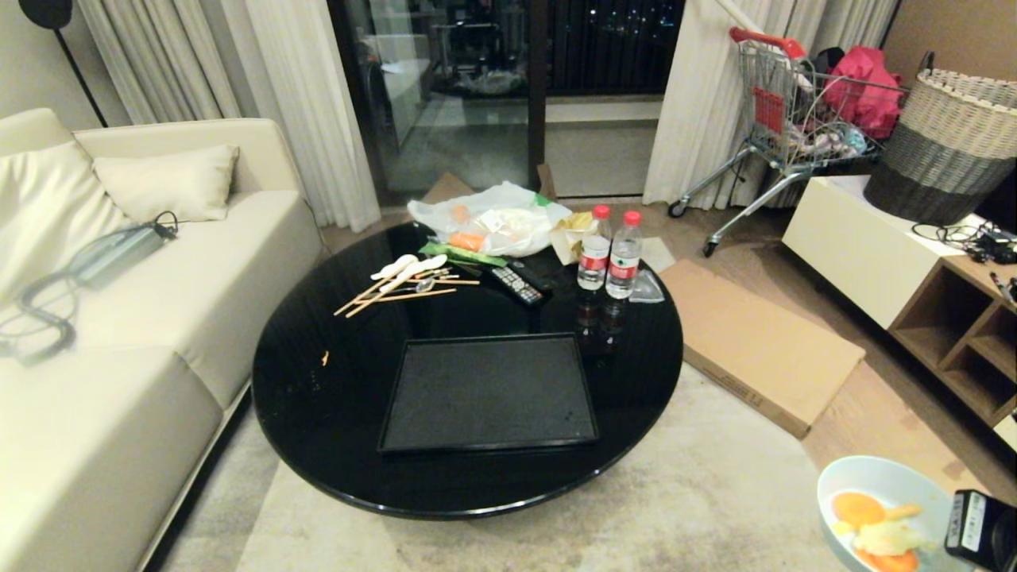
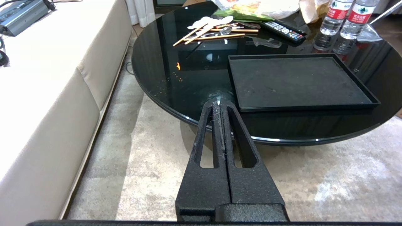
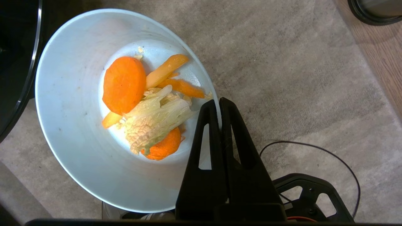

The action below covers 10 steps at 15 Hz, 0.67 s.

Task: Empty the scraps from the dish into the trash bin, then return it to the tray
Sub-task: Move the bowl over the trash can

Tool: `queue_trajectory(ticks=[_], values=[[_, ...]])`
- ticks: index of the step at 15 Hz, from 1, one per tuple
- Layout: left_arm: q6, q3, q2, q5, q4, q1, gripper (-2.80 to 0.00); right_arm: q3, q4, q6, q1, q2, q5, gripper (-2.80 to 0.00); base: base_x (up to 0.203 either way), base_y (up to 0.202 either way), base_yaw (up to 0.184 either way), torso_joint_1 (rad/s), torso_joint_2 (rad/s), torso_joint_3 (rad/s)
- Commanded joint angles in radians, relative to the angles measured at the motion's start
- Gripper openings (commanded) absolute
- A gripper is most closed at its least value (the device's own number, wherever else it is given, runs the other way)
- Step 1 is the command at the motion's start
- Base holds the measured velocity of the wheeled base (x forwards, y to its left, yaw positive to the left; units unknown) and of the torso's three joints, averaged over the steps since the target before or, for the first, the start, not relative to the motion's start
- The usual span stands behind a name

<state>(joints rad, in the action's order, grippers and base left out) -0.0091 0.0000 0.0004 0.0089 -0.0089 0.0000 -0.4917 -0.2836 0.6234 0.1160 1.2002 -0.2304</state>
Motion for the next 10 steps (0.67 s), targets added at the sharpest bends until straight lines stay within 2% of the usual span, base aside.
queue_trajectory(ticks=[1,8,10], values=[[0.0,0.0,0.0,0.0,0.0,0.0,-2.8,-0.004,0.001,0.002,-0.001,0.001,-0.002,-2.8,0.0,0.0,0.0,0.0,0.0,0.0],[0.0,0.0,0.0,0.0,0.0,0.0,-2.8,-0.002,0.003,0.004,-0.021,0.005,-0.003,-2.8,0.0,0.0,0.0,0.0,0.0,0.0],[0.0,0.0,0.0,0.0,0.0,0.0,-2.8,-0.002,0.003,0.004,-0.022,0.005,-0.003,-2.8,-0.005,0.002,-0.128,-0.002,0.0,0.003]])
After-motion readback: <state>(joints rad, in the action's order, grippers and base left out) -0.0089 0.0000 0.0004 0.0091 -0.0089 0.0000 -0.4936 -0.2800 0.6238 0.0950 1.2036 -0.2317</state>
